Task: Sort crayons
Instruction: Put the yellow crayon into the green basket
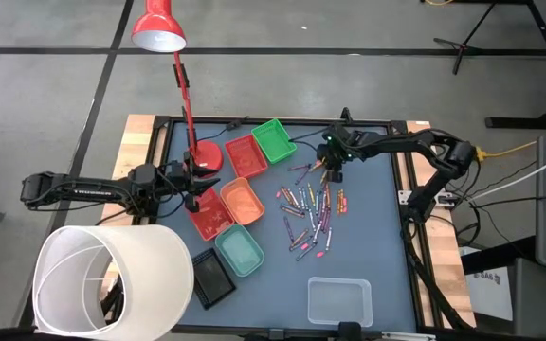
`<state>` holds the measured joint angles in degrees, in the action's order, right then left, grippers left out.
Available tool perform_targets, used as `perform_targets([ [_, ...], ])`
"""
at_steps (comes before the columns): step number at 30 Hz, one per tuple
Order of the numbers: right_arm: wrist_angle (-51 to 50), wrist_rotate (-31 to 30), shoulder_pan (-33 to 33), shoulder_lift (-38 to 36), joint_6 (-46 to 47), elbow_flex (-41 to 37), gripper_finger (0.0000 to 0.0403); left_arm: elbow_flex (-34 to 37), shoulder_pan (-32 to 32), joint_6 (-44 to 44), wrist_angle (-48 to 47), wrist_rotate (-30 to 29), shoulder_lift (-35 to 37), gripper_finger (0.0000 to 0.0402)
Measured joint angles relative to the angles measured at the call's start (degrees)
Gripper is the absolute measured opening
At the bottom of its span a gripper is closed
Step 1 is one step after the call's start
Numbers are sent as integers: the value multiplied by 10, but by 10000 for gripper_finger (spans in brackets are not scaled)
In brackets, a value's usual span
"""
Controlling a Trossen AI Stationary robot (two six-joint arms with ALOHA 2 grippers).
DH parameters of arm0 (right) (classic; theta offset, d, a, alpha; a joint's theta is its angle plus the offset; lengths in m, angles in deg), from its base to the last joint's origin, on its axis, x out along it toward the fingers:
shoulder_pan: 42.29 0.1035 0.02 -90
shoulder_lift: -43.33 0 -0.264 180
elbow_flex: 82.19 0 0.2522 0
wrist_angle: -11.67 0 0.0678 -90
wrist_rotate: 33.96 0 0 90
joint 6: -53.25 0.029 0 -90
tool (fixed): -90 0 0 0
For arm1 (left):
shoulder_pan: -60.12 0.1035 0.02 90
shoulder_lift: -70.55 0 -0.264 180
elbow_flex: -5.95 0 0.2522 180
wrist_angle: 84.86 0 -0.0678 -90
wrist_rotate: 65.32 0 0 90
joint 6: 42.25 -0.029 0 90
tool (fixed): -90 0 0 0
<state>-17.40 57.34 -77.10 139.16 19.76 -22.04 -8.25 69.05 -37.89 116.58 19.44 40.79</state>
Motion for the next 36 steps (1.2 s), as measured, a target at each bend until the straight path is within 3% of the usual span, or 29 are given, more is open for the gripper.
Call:
perform_targets([
  [22, -12, -8, 0, 0, -28, -1, 25, 0, 0, 0, 0, 0, 0, 127],
  [36, -12, -8, 0, 0, -29, -1, 20, 0, 0, 0, 0, 0, 0, 127],
])
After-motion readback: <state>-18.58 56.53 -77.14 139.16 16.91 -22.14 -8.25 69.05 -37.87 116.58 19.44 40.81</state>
